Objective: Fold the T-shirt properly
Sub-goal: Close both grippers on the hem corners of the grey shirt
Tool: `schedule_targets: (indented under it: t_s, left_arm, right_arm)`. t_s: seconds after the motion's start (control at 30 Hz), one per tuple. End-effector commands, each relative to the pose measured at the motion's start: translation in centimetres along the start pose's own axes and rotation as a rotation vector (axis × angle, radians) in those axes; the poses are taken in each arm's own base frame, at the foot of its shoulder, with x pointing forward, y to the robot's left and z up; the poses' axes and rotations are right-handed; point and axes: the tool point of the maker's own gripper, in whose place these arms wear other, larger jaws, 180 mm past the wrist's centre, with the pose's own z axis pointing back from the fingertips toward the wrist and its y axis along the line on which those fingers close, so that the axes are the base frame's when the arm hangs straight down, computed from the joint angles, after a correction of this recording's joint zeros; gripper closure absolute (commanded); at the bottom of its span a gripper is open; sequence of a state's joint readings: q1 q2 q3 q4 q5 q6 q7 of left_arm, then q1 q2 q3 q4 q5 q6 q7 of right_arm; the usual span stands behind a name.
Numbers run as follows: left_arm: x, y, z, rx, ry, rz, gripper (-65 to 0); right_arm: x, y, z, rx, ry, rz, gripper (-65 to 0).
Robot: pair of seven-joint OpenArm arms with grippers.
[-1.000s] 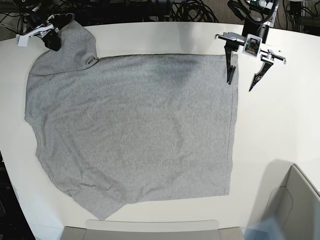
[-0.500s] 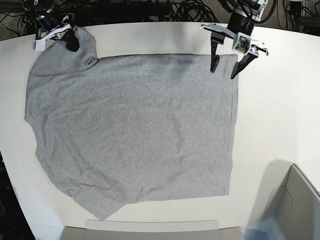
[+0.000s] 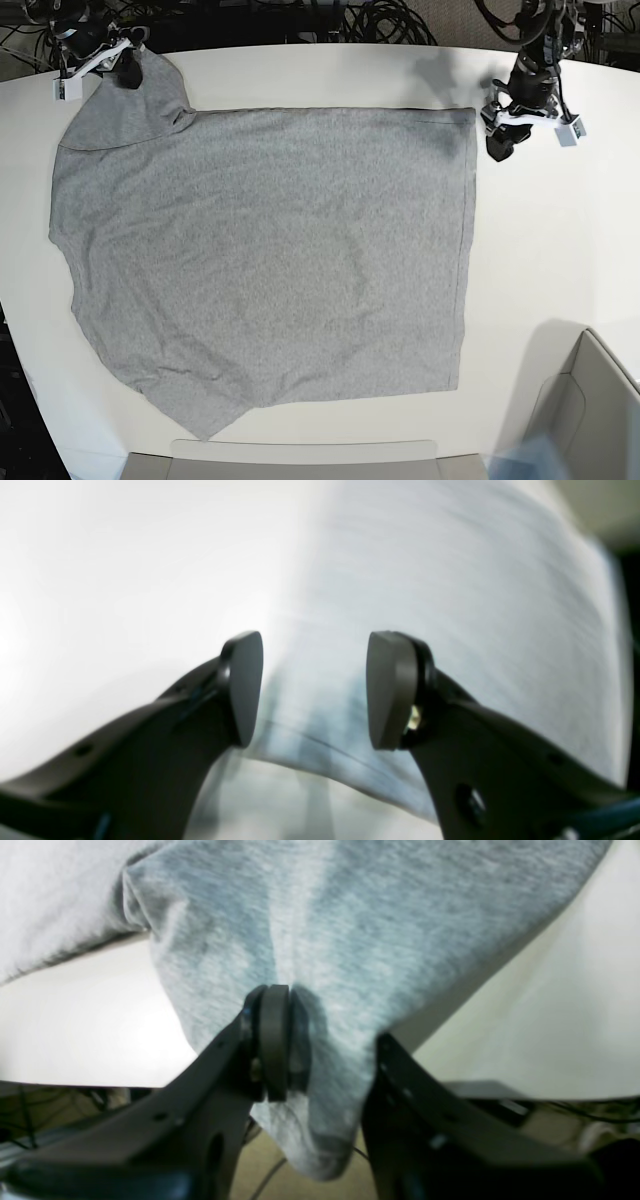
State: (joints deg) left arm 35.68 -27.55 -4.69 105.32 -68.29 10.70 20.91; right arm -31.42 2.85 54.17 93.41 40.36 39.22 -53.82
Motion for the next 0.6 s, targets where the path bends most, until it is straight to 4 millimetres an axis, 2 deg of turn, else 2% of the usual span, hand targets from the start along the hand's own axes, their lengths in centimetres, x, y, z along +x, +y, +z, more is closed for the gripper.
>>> schedule_targets:
  t_s: [0.0, 0.07, 0.13, 0.3, 0.57]
  left_arm:
    - [0.0, 0.4, -0.1, 0.005, 0.039, 0.028, -33.5]
    - [-0.4, 1.8, -0.5, 0.040, 0.099, 0.066, -33.5]
    - [-0.5, 2.1, -0.5, 0.046, 0.121, 0.079, -33.5]
    - [-1.1, 1.8, -0.6, 0.029, 0.140, 0.074, -33.5]
    - [-5.1, 0.2, -1.0, -0.011, 0.242, 0.026, -33.5]
  right_arm:
    - [0.5, -0.6, 0.5, -0.024, -0.001, 0.021, -12.8]
    - [0.4, -0.9, 0.5, -0.035, 0.009, 0.030, -12.8]
    - [0.5, -0.9, 0.5, -0.036, 0.009, 0.034, -12.8]
    - [0.9, -1.1, 0.5, -0.038, 0.006, 0.045, -12.8]
    - [1.0, -1.1, 0.5, -0.038, 0.004, 0.047, -12.8]
